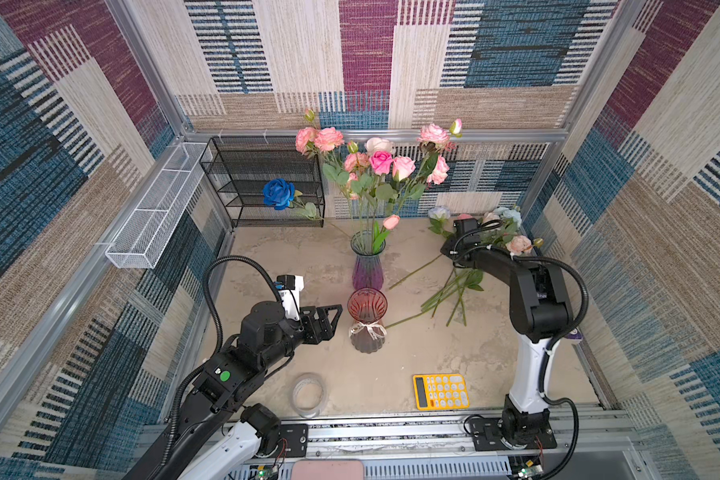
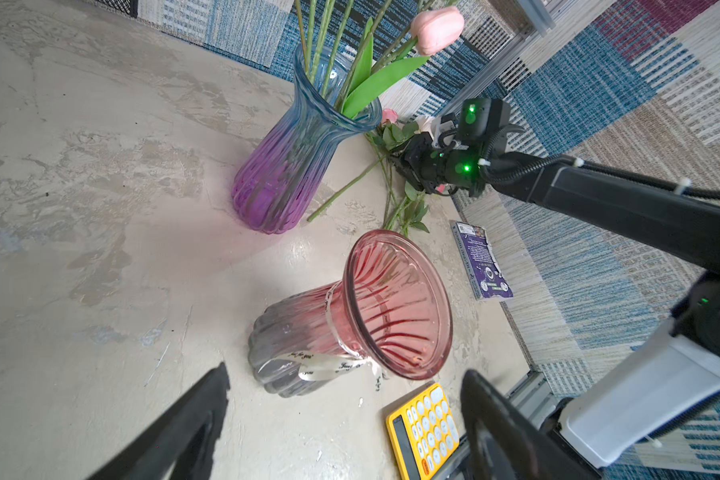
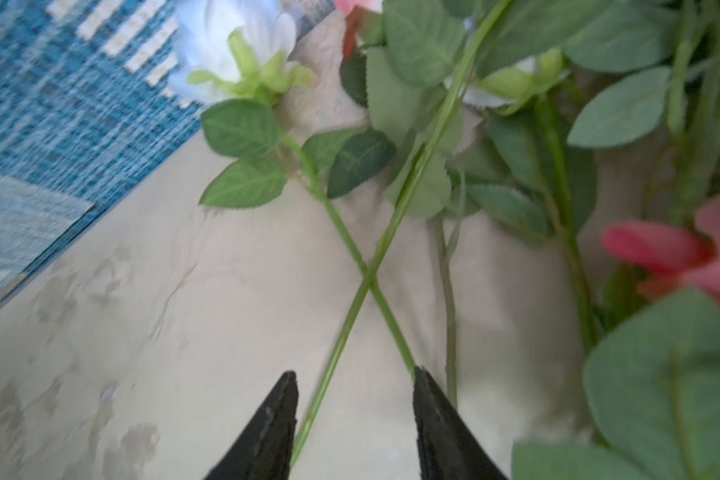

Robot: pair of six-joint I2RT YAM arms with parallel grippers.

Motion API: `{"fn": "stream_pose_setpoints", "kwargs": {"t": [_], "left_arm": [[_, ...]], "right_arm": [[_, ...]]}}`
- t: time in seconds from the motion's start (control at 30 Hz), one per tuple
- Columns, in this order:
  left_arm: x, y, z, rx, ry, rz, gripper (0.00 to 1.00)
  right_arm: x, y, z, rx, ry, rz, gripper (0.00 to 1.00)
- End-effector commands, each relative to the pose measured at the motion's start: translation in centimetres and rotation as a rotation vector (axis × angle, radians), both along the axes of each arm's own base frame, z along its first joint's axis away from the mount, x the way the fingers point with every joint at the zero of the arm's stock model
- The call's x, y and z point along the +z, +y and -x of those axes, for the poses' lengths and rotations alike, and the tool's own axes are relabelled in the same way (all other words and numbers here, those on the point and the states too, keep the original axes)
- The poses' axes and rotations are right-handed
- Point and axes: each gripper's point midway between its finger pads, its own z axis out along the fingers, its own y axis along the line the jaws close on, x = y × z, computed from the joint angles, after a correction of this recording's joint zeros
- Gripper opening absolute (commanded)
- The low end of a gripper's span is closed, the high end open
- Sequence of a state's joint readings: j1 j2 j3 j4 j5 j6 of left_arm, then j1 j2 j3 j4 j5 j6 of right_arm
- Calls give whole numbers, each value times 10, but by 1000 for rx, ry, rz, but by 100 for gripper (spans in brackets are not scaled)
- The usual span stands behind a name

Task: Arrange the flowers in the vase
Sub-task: 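Open the left gripper and draw back while the right gripper lowers to the pile, then close the right gripper on the white rose stem and lift it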

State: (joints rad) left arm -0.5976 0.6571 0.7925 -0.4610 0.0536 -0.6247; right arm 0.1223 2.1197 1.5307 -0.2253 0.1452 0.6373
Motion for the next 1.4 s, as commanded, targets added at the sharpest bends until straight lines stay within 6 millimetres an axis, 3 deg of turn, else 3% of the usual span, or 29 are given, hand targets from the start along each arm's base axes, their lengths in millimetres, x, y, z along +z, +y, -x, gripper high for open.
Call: {"fn": "stream_pose_setpoints", "kwargs": {"t": [0.0,0.2,0.57,0.73,0.83,1.0,1.2,1.37], "left_arm": [[2,0,-1,-11,-28,-17,88],[-1,2,-2,-2,-41,-35,88],[-6,3,-6,8,-34,-52,87],[-5,3,-7,13,-36,-55,87],[-6,3,-7,13,-35,-54,87],[-2,1,-8,13,-40,-37,87],[-5,1,-9,17,-4,-41,87],[-4,4,-6,28,13,-42,87]], "right_arm": [[-4,-10,-15,-54,25,13,47],[-18,-22,-41,-101,66,42,41],[-35,-32,-45,-138,95,38,35],[-37,-32,-43,-124,83,42,17],[-12,-31,-41,-112,-5,33,11],[54,-31,-33,-87,-176,49,6],[105,-29,10,-69,-286,28,3],[144,-29,65,-66,-361,20,3]]}}
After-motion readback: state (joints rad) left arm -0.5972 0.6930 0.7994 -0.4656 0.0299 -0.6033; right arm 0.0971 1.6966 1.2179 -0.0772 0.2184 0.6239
